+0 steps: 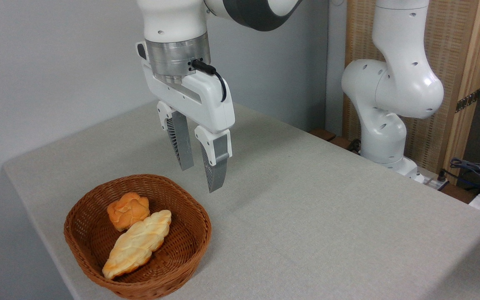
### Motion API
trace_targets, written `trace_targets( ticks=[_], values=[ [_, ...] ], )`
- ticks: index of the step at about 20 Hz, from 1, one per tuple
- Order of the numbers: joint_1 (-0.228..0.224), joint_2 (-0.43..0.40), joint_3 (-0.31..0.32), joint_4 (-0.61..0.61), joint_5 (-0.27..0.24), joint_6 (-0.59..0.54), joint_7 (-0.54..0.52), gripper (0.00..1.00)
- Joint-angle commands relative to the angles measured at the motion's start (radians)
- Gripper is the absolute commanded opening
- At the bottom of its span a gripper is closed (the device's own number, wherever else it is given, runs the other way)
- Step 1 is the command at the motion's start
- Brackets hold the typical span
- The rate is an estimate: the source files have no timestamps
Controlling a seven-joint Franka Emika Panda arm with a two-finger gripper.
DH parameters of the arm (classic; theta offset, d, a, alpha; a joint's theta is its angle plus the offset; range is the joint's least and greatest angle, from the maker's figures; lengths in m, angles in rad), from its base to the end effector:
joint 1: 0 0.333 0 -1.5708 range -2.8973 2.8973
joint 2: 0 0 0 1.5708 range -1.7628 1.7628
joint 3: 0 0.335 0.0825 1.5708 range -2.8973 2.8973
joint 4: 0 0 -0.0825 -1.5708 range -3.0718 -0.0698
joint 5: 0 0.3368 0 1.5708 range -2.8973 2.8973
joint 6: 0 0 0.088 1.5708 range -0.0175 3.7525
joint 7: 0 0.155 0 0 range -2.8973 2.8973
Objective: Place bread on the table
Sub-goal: 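Lower the open gripper toward the small orange bun in the basket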
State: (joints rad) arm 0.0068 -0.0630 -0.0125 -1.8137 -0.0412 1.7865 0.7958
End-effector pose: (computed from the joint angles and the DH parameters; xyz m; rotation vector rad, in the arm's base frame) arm 0.5008 -0.0085 0.5418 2.8758 -1.2047 0.0753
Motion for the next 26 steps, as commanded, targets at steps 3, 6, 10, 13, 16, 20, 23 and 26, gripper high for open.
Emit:
trace_targets(
  ticks=[3, 6, 10, 13, 16, 20, 23, 26],
  values=[
    [0.018, -0.001, -0.006, 0.01, -0.019, -0.027, 0.019, 1.0],
    [0.018, -0.001, -0.006, 0.01, -0.019, -0.027, 0.017, 1.0],
    [0.016, 0.002, -0.009, 0.01, -0.023, -0.027, 0.014, 1.0],
    [0.016, 0.005, -0.014, 0.01, -0.045, -0.027, 0.01, 1.0],
    [0.015, 0.008, -0.017, 0.01, -0.045, -0.027, 0.013, 1.0],
    [0.015, 0.014, -0.017, 0.01, -0.045, -0.027, 0.016, 1.0],
    [0.007, 0.022, -0.021, 0.01, -0.046, -0.018, 0.011, 1.0],
    [-0.017, 0.032, -0.021, 0.001, -0.046, -0.003, 0.008, 1.0]
  ],
)
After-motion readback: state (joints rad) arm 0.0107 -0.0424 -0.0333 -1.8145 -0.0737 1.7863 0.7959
